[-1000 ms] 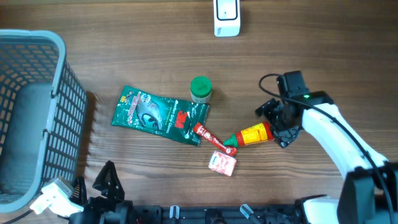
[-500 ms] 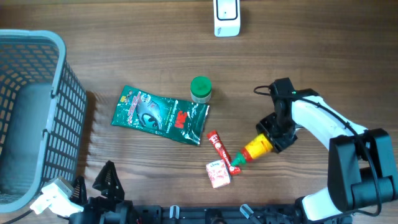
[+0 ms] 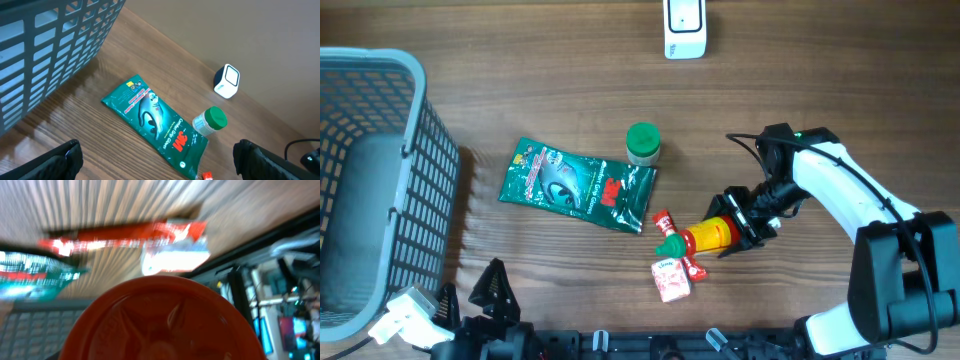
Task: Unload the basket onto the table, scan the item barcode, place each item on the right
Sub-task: 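Lift the chili bottle with the right gripper and rotate it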
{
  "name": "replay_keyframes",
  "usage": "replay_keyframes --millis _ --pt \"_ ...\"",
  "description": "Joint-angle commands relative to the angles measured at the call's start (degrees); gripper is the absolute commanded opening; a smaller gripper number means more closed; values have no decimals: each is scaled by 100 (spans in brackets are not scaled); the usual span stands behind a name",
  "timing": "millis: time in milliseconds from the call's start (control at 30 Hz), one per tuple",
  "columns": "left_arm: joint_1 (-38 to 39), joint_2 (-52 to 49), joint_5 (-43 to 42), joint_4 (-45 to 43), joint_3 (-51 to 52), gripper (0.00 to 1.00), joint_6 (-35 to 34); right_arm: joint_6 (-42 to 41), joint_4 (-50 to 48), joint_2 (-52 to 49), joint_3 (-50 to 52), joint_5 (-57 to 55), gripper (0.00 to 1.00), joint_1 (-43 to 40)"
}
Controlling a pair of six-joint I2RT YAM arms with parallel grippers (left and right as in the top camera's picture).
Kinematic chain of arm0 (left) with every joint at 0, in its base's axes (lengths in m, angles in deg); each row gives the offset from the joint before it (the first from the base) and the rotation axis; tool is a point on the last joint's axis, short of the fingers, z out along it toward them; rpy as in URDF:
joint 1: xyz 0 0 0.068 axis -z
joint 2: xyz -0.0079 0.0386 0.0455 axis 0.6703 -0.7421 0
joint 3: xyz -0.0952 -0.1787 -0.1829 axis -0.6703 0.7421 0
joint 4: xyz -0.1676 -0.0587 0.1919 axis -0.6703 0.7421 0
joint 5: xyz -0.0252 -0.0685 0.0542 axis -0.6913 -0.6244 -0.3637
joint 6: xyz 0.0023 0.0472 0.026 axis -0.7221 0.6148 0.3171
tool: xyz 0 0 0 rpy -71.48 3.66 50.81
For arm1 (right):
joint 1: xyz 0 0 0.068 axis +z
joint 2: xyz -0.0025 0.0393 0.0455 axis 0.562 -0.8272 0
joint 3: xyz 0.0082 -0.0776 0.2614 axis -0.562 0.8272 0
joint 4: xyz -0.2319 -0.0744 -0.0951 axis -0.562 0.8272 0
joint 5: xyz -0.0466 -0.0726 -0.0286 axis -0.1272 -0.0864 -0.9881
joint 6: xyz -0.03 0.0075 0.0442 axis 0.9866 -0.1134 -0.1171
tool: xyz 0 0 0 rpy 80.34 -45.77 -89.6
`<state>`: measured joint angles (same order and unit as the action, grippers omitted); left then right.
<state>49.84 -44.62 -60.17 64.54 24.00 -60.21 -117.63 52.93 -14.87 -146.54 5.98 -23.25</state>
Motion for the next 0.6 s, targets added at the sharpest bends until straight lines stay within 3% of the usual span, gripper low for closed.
replay_keyframes --millis 0,233,433,567 --pt "-42 46 -26 -20 -15 100 -33 -76 44 118 -111 634 58 -28" --pt "-42 46 -26 -17 -15 100 -33 -81 376 118 -109 619 57 -28" --pt "-42 46 -26 -20 -15 100 -33 579 284 118 -111 553 55 -28" --pt "-42 46 -26 -20 -15 100 -33 155 520 116 -111 595 58 -31"
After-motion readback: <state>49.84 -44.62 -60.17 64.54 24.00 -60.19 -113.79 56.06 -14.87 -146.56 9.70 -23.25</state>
